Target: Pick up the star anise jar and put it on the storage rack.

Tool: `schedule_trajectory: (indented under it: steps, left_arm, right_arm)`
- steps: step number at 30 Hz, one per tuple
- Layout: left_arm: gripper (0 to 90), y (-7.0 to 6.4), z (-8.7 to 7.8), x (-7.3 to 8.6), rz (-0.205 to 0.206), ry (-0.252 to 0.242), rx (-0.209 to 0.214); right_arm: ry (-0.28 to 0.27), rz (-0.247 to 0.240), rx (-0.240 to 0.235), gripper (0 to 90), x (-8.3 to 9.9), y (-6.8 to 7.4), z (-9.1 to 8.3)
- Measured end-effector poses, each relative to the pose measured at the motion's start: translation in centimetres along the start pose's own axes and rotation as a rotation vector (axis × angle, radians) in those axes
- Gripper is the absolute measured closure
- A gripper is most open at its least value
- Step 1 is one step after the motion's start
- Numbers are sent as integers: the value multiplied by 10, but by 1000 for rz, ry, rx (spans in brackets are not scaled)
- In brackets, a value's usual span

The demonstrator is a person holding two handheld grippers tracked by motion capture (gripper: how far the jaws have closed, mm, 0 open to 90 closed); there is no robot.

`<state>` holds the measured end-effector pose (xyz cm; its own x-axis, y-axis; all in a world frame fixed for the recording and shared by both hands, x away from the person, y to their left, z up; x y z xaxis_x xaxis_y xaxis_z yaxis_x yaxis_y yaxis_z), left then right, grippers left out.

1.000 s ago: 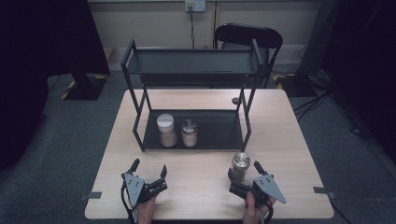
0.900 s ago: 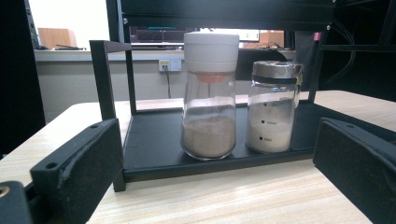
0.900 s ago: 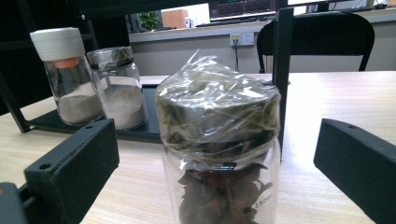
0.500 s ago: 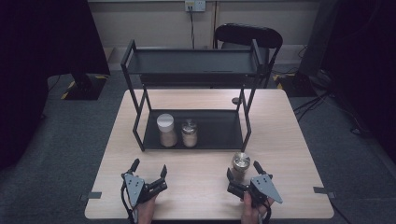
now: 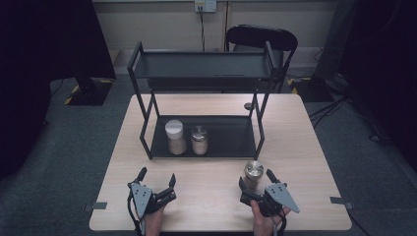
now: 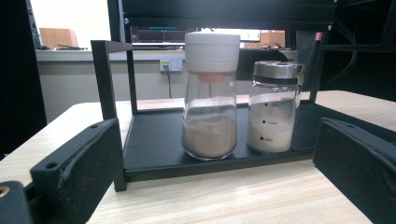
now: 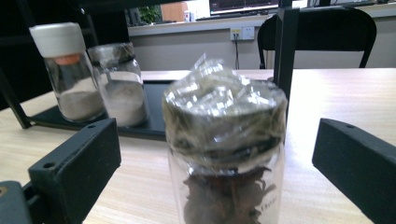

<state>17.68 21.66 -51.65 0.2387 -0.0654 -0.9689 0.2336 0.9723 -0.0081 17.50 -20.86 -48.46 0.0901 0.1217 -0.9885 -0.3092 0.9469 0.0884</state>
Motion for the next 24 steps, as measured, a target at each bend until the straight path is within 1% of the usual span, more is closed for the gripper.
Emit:
schedule_trajectory:
  steps: [5, 8, 11, 15, 16, 17, 24]
  left_arm:
    - [10, 0, 0, 0, 0, 0, 0]
    - [10, 0, 0, 0, 0, 0, -1]
    - [10, 0, 0, 0, 1, 0, -1]
    - [10, 0, 0, 0, 1, 0, -2]
    - [10, 0, 0, 0, 1, 0, -2]
    - [10, 0, 0, 0, 1, 0, -2]
    - [11, 0, 0, 0, 1, 0, -2]
  right_arm:
    - [-4, 7, -15, 6, -10, 0, -3]
    - [-12, 19, -19, 7, -14, 0, -5]
    - [-18, 18, -26, 6, -18, 0, -6]
    - [-13, 15, -35, 6, -24, 1, -6]
    - [-14, 18, -39, 2, -25, 0, -6]
    - [-2, 28, -49, 1, -28, -1, -5]
    - [6, 35, -62, 5, -34, -2, -4]
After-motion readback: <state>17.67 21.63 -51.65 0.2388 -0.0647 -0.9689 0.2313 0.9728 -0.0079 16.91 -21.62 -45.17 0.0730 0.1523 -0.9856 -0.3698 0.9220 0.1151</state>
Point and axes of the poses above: each handheld gripper's, and its own axes: z roughly forward along the jaws, x roughly out of its underside, y roughly to its left, the point moved 2 cm from there along z, roughly forward along the jaws, and after that the axes turned 13 degrees about -y, right-handed, at the moved point
